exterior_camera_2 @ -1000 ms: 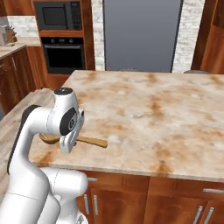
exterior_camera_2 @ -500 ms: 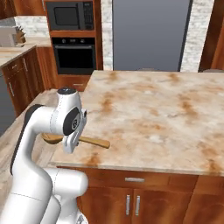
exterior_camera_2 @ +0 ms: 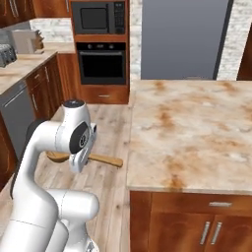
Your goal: Organize the utensils by type. Pick up the wooden spoons from the counter and place them in the open cabinet. Then pick up the metallic utensils from the counter and place them in the open drawer.
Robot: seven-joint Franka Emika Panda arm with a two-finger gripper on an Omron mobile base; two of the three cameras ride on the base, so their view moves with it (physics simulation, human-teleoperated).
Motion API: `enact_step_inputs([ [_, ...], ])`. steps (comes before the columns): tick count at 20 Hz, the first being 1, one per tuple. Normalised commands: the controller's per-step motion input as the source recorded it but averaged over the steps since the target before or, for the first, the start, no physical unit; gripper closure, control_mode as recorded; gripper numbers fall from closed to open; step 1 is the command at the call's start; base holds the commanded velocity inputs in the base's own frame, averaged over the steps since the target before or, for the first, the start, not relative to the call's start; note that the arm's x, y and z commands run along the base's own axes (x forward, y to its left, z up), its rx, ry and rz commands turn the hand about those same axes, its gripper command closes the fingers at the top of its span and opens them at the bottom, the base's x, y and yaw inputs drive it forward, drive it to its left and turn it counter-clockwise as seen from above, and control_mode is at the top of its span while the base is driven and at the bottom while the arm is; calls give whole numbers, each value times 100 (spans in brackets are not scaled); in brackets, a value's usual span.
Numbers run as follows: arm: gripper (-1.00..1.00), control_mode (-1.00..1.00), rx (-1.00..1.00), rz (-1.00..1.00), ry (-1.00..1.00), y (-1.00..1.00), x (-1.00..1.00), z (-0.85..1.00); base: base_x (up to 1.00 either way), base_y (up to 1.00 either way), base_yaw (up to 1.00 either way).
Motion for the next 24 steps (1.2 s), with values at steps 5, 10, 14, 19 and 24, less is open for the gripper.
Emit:
enact_step_inputs([
  [5,100,100,0,0,0,0,0,0,46,91,-23],
  [10,100,100,0,0,0,0,0,0,49,92,-22],
  [14,100,100,0,0,0,0,0,0,68,87,-22],
  [19,100,100,0,0,0,0,0,0,84,69,-29],
  [24,100,100,0,0,0,0,0,0,95,57,-30],
])
